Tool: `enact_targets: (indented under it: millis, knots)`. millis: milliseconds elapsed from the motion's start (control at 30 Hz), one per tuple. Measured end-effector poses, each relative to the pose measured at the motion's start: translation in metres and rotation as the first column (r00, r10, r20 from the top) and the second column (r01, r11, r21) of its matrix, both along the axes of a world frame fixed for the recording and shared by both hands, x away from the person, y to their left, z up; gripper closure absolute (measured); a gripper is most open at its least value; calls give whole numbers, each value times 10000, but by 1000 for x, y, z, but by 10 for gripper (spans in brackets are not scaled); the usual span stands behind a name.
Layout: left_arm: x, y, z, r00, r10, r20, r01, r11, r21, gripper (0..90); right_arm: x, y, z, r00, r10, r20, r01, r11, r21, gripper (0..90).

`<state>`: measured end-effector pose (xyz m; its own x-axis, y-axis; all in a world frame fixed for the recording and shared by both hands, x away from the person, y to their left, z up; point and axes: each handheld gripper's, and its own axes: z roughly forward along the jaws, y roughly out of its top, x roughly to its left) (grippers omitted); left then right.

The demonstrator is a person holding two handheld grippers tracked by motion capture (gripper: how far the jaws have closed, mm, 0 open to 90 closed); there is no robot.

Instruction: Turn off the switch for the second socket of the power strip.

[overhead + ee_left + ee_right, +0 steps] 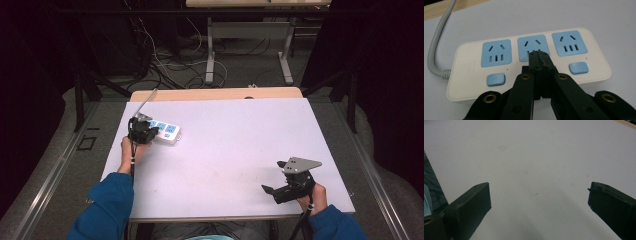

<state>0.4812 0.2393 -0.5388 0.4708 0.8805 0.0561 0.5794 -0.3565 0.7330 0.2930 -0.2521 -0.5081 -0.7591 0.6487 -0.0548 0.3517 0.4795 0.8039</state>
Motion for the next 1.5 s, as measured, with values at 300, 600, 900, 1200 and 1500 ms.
enact_targets:
  millis: [300, 600, 900, 1200, 1500]
  knots:
    - [0, -1, -1, 10000, 46, -42, -46, 9999, -139, 900, 0, 0, 0, 10000, -14, 25, 14, 10000, -11, 40]
    - [0, -1, -1, 10000, 30, -44, -31, 9999, -144, 900, 0, 0, 0, 10000, 0, -13, 0, 10000, 5, 40]
    - [-1, -1, -1, 10000, 28, -37, -29, 9999, -133, 900, 0, 0, 0, 10000, -20, -14, 20, 10000, 2, 40]
    - [-1, -1, -2, 10000, 43, 13, -43, 9999, -161, 900, 0, 0, 0, 10000, -29, -31, 29, 10000, 8, 40]
    - [-1, -1, -1, 10000, 82, -18, -82, 9999, -106, 900, 0, 0, 0, 10000, -9, 13, 9, 10000, -8, 40]
